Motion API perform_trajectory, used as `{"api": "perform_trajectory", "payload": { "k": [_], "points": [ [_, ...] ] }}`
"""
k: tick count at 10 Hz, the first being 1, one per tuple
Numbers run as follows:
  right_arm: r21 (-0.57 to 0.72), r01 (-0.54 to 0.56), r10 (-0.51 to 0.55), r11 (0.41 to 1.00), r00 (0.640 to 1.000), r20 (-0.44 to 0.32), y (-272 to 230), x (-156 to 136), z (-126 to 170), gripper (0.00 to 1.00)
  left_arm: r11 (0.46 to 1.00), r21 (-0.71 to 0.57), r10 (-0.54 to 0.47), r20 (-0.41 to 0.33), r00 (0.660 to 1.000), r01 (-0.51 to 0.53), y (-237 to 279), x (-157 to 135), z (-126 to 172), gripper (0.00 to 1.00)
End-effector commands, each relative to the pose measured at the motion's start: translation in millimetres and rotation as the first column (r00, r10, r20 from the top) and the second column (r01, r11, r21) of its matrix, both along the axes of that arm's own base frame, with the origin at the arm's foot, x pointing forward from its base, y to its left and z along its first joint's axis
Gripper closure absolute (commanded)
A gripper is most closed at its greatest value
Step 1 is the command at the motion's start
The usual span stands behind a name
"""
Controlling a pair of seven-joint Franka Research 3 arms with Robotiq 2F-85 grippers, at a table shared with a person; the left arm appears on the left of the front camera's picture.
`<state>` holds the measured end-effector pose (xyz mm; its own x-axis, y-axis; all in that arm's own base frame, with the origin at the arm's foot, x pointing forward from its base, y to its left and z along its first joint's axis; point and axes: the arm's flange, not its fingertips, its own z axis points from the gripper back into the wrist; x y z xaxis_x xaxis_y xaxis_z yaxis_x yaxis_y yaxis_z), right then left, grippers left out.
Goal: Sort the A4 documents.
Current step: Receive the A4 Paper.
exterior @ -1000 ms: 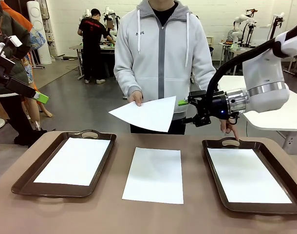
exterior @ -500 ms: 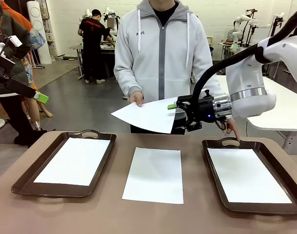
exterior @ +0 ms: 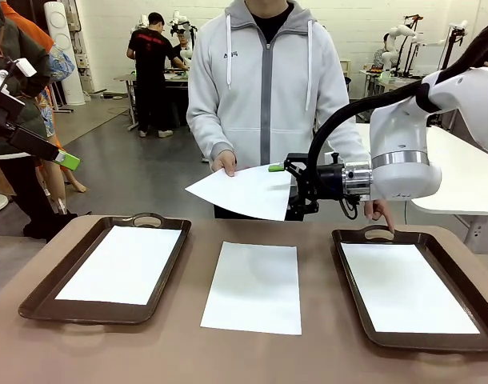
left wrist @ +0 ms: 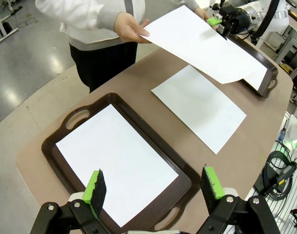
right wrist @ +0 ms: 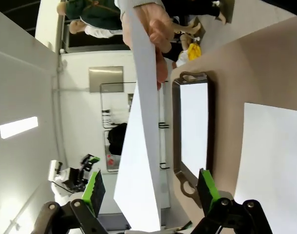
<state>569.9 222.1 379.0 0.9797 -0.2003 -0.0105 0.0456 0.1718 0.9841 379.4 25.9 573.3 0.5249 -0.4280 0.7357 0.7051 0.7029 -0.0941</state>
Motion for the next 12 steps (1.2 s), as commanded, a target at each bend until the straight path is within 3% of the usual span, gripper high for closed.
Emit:
{"api": "perform_trajectory", "payload": {
  "k": [1,4,7,8,10,11,12],
  "points": [
    [0.068,0.040,-0.037,0.997,0.998,-0.046,1.3,13.3,-5.7,0.00,1.000,0.014,-0.007,0.005,1.000,0.007,-0.3,0.0,-1.9,0.00],
    [0.091,0.050,-0.044,0.995,0.997,-0.070,2.1,19.3,-11.6,0.00,1.000,0.014,-0.007,0.005,1.000,0.007,-0.3,0.0,-1.9,0.00],
    [0.083,-0.045,0.049,0.996,0.998,-0.046,8.1,18.6,-14.4,0.00,1.000,0.014,-0.007,0.005,1.000,0.007,-0.3,0.0,-1.9,0.00],
    [0.070,-0.065,0.066,0.995,0.998,-0.012,9.9,17.5,-14.3,0.14,1.000,0.014,-0.007,0.005,1.000,0.007,-0.3,0.0,-1.9,0.00],
    [0.073,-0.077,0.078,0.994,0.997,-0.010,8.4,17.4,-12.9,0.18,1.000,0.014,-0.007,0.005,1.000,0.007,-0.3,0.0,-1.9,0.00],
    [0.074,-0.079,0.080,0.994,0.997,-0.004,6.7,17.5,-11.0,0.35,1.000,0.014,-0.007,0.005,1.000,0.007,-0.3,0.0,-1.9,0.00],
    [0.075,-0.078,0.078,0.994,0.997,-0.005,5.2,18.0,-10.3,0.35,1.000,0.014,-0.007,0.005,1.000,0.007,-0.3,0.0,-1.9,0.00]
  ]
}}
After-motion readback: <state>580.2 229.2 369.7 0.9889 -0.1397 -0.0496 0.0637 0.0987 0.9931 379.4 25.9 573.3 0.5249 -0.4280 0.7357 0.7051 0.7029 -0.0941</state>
